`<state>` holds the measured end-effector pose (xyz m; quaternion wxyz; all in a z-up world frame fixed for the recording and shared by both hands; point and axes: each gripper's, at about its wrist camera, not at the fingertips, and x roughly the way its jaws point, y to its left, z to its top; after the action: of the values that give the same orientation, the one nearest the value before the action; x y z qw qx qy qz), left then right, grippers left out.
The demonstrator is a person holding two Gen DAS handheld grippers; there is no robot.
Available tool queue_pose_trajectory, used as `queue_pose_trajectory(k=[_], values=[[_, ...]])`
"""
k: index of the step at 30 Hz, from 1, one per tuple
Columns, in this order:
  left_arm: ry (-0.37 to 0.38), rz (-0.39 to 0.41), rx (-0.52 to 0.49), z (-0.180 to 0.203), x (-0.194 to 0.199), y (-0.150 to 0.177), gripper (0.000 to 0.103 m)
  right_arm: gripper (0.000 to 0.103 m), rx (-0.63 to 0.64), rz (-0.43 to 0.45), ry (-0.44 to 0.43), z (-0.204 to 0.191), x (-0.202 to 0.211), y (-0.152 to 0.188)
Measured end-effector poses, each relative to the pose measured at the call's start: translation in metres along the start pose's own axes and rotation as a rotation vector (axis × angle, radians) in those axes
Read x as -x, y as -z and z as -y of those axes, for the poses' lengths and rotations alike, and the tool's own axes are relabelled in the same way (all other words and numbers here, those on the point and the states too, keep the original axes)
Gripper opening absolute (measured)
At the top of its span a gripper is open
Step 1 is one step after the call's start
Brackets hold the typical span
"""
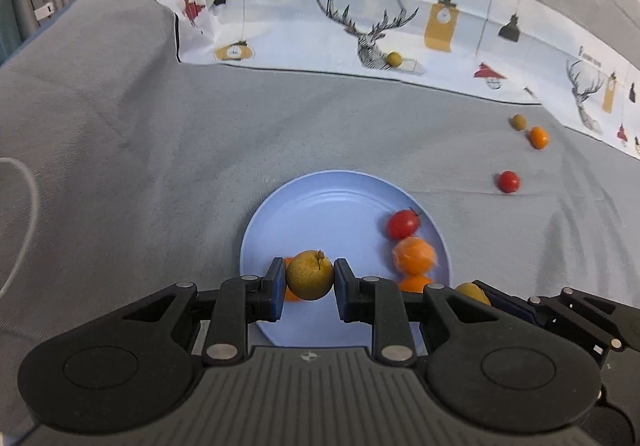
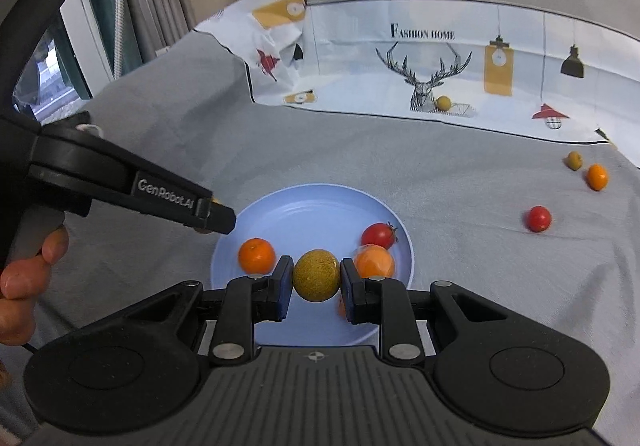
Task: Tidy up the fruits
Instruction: 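Open both tools to drop the fruits onto the plate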
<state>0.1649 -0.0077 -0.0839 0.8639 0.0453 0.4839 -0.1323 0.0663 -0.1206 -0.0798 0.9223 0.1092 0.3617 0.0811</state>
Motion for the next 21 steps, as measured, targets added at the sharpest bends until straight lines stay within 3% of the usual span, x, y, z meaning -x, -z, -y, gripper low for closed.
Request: queue_pose_trajectory(k=[13, 14, 15, 16, 17, 18, 20, 21], values=[[-0.054, -0.060, -0.040, -0.004, -0.065, -0.014, 0.030, 0.027, 0.038, -0.077, -0.013, 0.006, -0.060, -0.001], [-0.056, -0.059, -0.048, -0.004, -0.067, -0.015, 0.036, 0.027, 0.044, -0.079, -0.014, 0.006, -0.063, -0.002], [-0.053, -0.050, -0.062, -0.003, -0.066, -0.015, 0.060, 0.027, 0.050, -0.079, -0.013, 0.006, -0.065, -0.003], [-0.053, -0.026, -0.081, -0.001, -0.063, -0.015, 0.091, 0.030, 0.059, -0.080, -0.010, 0.006, -0.067, -0.004], [-0.062, 0.009, -0.096, 0.000, -0.058, -0.013, 0.101, 0.042, 0.068, -0.080, -0.007, 0.005, -0.067, -0.005], [-0.069, 0.049, -0.106, 0.001, -0.050, -0.011, 0.103, 0.051, 0.079, -0.083, -0.003, 0.004, -0.066, -0.007], [-0.064, 0.076, -0.145, 0.005, -0.035, -0.006, 0.103, 0.080, 0.084, -0.069, 0.010, 0.004, -0.058, -0.010], [-0.068, 0.069, -0.154, 0.006, -0.029, -0.003, 0.103, 0.083, 0.089, -0.058, 0.014, 0.004, -0.050, -0.010]])
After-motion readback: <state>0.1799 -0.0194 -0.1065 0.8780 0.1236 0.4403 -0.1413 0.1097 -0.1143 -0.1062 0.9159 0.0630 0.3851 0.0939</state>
